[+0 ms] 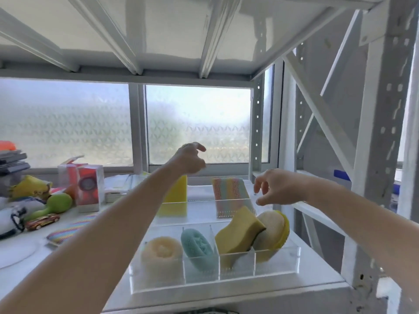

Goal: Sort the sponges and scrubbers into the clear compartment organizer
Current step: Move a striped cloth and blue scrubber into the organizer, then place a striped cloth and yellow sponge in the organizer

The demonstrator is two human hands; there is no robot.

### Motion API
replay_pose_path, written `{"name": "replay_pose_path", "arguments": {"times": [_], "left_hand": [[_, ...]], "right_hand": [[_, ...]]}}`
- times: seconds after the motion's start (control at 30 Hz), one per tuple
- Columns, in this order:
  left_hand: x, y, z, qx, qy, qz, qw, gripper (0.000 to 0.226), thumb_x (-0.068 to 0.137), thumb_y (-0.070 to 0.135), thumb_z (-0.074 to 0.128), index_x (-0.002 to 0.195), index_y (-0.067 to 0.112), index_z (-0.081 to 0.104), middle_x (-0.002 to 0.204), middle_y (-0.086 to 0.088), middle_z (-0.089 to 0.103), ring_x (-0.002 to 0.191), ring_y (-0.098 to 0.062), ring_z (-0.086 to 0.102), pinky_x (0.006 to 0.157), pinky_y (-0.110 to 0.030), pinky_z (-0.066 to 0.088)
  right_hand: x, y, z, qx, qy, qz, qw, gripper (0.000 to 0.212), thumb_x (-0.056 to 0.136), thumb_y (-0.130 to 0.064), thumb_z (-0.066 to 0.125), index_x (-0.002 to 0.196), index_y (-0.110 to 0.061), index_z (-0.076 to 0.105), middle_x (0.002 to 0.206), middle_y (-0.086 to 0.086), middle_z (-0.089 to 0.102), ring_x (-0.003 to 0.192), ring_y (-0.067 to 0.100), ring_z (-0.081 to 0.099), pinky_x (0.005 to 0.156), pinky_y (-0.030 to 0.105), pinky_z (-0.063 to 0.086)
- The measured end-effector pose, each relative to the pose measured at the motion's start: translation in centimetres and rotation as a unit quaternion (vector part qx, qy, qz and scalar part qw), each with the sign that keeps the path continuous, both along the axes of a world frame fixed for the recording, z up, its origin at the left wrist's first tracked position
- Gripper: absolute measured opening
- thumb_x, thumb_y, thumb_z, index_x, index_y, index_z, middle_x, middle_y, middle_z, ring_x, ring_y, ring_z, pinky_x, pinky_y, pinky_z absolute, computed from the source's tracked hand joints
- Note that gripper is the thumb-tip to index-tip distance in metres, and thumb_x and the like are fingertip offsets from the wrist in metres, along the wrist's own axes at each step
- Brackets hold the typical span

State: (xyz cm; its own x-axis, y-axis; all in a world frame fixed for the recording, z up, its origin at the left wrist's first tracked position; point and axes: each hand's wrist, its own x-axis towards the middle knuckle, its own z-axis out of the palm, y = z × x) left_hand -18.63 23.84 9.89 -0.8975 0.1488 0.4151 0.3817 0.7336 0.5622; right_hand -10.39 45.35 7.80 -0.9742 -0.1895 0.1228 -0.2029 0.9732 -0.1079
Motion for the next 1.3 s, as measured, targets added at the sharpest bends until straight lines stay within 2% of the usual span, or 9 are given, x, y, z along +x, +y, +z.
{"name": "replay_pose_path", "arguments": {"times": [0.17, 0.43, 0.53, 0.67, 0.77, 0.83, 0.9, 1.0, 1.3], "left_hand": [[2.5, -8.9, 0.5, 0.005, -0.013, 0.068, 0.998, 0.051, 0.08, 0.005, 0.062, 0.129, 0.011, 0.052, 0.132, -0.014, 0.053, 0.112, -0.026, 0.054, 0.082, -0.024, 0.041], [6.6, -22.0, -4.1, -0.034, -0.095, 0.142, 0.985, 0.059, 0.08, 0.018, 0.067, 0.135, 0.012, 0.046, 0.133, -0.01, 0.053, 0.113, -0.022, 0.052, 0.091, -0.026, 0.04], [6.7, -24.8, -6.9, -0.064, -0.143, 0.156, 0.975, 0.071, 0.079, 0.03, 0.068, 0.142, 0.015, 0.038, 0.144, -0.007, 0.045, 0.126, -0.021, 0.045, 0.101, -0.029, 0.036], [5.4, -26.4, -10.3, -0.077, -0.191, 0.156, 0.966, 0.086, 0.078, 0.042, 0.068, 0.148, 0.018, 0.025, 0.152, -0.004, 0.035, 0.137, -0.021, 0.037, 0.106, -0.026, 0.033], [4.4, -26.6, -11.7, -0.088, -0.211, 0.174, 0.958, 0.096, 0.076, 0.052, 0.065, 0.151, 0.018, 0.015, 0.152, -0.006, 0.034, 0.134, -0.023, 0.04, 0.105, -0.028, 0.038], [3.9, -26.5, -12.3, -0.115, -0.212, 0.185, 0.953, 0.101, 0.074, 0.057, 0.064, 0.151, 0.017, 0.013, 0.15, -0.008, 0.037, 0.13, -0.024, 0.045, 0.102, -0.03, 0.042], [3.4, -26.4, -12.6, -0.14, -0.21, 0.189, 0.949, 0.102, 0.072, 0.06, 0.064, 0.15, 0.016, 0.015, 0.146, -0.008, 0.042, 0.126, -0.024, 0.049, 0.099, -0.029, 0.044], [3.0, -26.5, -13.0, -0.16, -0.208, 0.188, 0.946, 0.099, 0.072, 0.06, 0.063, 0.148, 0.016, 0.02, 0.145, -0.008, 0.042, 0.131, -0.025, 0.042, 0.104, -0.032, 0.04], [3.0, -26.9, -12.8, -0.184, -0.184, 0.209, 0.943, 0.098, 0.063, 0.063, 0.068, 0.143, 0.018, 0.03, 0.139, -0.009, 0.043, 0.128, -0.026, 0.039, 0.102, -0.035, 0.039]], "right_hand": [[0.6, -5.5, 2.4, -0.012, 0.017, 0.041, 0.999, 0.031, 0.084, -0.032, 0.067, 0.112, -0.019, 0.062, 0.087, -0.011, 0.054, 0.088, 0.014, 0.055, 0.08, 0.028, 0.047], [0.1, -20.2, 2.4, -0.009, 0.036, 0.137, 0.99, 0.037, 0.085, -0.03, 0.066, 0.118, -0.016, 0.061, 0.114, 0.002, 0.059, 0.095, 0.017, 0.054, 0.083, 0.029, 0.045], [-1.0, -25.2, 1.0, 0.016, 0.035, 0.15, 0.988, 0.044, 0.086, -0.03, 0.063, 0.126, -0.012, 0.057, 0.126, 0.005, 0.058, 0.11, 0.022, 0.055, 0.09, 0.03, 0.044], [-4.2, -30.1, -2.1, 0.068, 0.018, 0.11, 0.991, 0.047, 0.086, -0.033, 0.058, 0.127, -0.013, 0.052, 0.13, 0.002, 0.054, 0.119, 0.026, 0.051, 0.094, 0.031, 0.043], [-6.6, -32.1, -4.5, 0.096, -0.032, 0.067, 0.993, 0.032, 0.087, -0.029, 0.057, 0.115, -0.013, 0.056, 0.119, 0.007, 0.057, 0.109, 0.027, 0.055, 0.075, 0.026, 0.044], [-7.9, -32.9, -5.9, 0.128, -0.053, 0.039, 0.99, 0.038, 0.089, -0.029, 0.055, 0.122, -0.01, 0.057, 0.128, 0.008, 0.057, 0.116, 0.026, 0.056, 0.085, 0.03, 0.046], [-9.1, -33.2, -6.9, 0.159, -0.077, -0.004, 0.984, 0.043, 0.09, -0.028, 0.051, 0.129, -0.01, 0.053, 0.134, 0.007, 0.053, 0.122, 0.027, 0.053, 0.098, 0.036, 0.045], [-10.2, -33.4, -7.5, 0.196, -0.121, -0.033, 0.973, 0.043, 0.091, -0.026, 0.042, 0.131, -0.011, 0.051, 0.136, 0.009, 0.051, 0.124, 0.032, 0.051, 0.104, 0.045, 0.041], [-10.0, -33.0, -7.4, 0.199, -0.081, -0.019, 0.977, 0.041, 0.09, -0.03, 0.049, 0.125, -0.011, 0.055, 0.129, 0.008, 0.057, 0.116, 0.029, 0.057, 0.096, 0.038, 0.048]]}}
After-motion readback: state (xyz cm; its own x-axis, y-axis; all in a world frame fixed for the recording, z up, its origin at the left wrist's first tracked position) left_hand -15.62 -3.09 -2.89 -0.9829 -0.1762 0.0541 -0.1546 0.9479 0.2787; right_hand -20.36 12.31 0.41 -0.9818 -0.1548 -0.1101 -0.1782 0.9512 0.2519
